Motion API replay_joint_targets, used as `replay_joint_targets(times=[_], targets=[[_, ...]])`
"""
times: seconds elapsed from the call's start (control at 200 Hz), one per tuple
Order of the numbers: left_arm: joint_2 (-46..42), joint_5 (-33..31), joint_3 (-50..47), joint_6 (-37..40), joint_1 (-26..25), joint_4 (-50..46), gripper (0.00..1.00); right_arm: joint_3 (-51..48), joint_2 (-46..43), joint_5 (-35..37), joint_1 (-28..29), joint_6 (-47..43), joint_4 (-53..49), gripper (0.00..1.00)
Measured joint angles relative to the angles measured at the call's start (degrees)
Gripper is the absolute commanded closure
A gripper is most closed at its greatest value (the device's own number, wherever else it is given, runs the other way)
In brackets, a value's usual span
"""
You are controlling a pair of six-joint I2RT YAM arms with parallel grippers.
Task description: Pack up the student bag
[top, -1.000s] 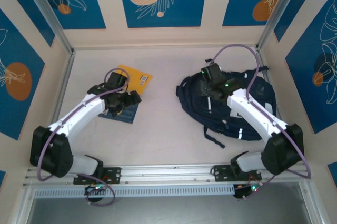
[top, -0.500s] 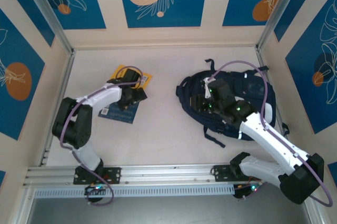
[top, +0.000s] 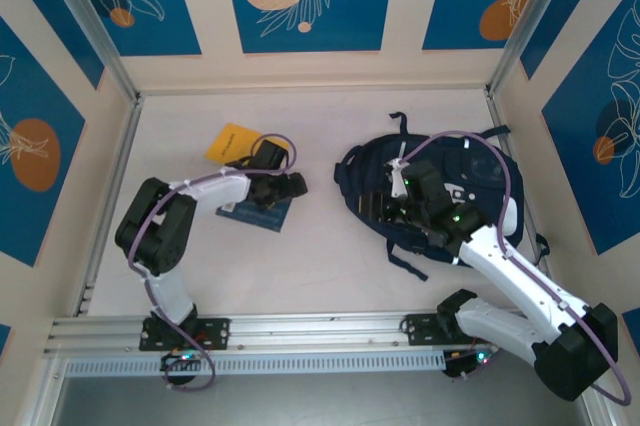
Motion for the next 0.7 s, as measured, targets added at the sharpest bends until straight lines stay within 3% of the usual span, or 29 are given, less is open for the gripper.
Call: replay_joint_targets(times=[0.205, 0.335, 0.515, 0.7], targets=[[-1.7, 10.1, -3.2, 2.1, -8.9, 4.0, 0.18, -0.4, 0.9, -4.1, -2.8, 2.2, 2.2, 0.5], [-7.3, 14.1, -8.0, 4.0, -12.2, -0.3, 0.18, -0.4, 4.5, -6.9, -3.2, 2.7, 2.9, 0.54], [-21.9, 12.0, -11.2, 6.3, -10.8, -11.3, 0.16, 1.5, 11.7, -10.0, -2.6, 3.5, 2.7, 0.6], [-33.2, 7.1, -11.5, 6.6, -6.3, -15.7, 0.17, 7.9, 21.2, -10.0, 2.9, 3.4, 2.3, 0.6]])
